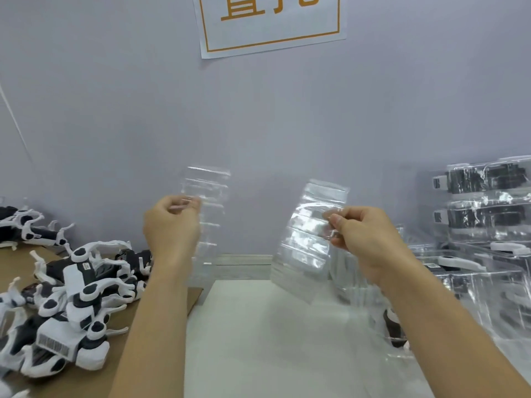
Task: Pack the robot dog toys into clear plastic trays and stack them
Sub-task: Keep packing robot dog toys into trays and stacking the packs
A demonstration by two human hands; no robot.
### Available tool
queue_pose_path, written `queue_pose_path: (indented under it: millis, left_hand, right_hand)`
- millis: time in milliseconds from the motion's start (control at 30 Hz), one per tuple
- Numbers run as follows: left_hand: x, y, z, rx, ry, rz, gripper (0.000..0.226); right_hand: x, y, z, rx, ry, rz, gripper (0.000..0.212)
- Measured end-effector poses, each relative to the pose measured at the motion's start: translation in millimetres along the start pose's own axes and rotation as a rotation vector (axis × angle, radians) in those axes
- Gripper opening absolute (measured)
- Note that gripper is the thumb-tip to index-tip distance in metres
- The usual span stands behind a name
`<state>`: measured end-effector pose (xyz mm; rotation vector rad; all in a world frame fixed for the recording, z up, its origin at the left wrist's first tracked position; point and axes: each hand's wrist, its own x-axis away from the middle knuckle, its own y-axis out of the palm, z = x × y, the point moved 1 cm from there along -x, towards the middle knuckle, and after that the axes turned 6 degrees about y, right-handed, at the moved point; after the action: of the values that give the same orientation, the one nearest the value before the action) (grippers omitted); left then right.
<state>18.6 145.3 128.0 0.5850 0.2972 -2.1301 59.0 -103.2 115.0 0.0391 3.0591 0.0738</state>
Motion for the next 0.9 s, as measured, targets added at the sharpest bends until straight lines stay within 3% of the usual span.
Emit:
queue_pose_path:
  millis: [300, 367, 433, 567, 667, 700, 800, 900]
  left_hand:
    - [30, 32, -26, -0.889, -0.018, -0.688, 0.015]
    - [33, 37, -31, -0.918, -0.044, -0.841, 0.044]
    - [36, 44, -28, -0.804, 0.028, -0.870, 0.061]
    - [55, 67, -9, -0.312, 0.169, -0.854, 0.058]
    - [80, 89, 2, -0.044, 0.158, -0.943, 0.063]
    - [89, 95, 4, 0.036, 0.135, -0.983, 0.068]
    - [108, 109, 7, 0.170, 0.084, -1.036, 0.080]
    - [117, 117, 4, 0.192, 0.064, -1.075, 0.079]
  right_hand:
    - [-3, -11, -9, -0.257, -0.030, 0.136, 0.021]
    - [-6, -18, -10, -0.254, -0.033, 0.184, 0.019]
    - [-7, -28, -10, -0.213, -0.035, 0.211, 0.018]
    - [-12, -52, -10, 0.015, -0.001, 0.281, 0.022]
    - [-7, -62, -13, 0.315, 0.035, 0.336, 0.005]
    - [-4, -63, -15, 0.408, 0.040, 0.349, 0.011]
    - [-4, -70, -18, 0.671, 0.040, 0.367, 0.031]
    - [-1, -78, -28, 0.903, 0.071, 0.399, 0.031]
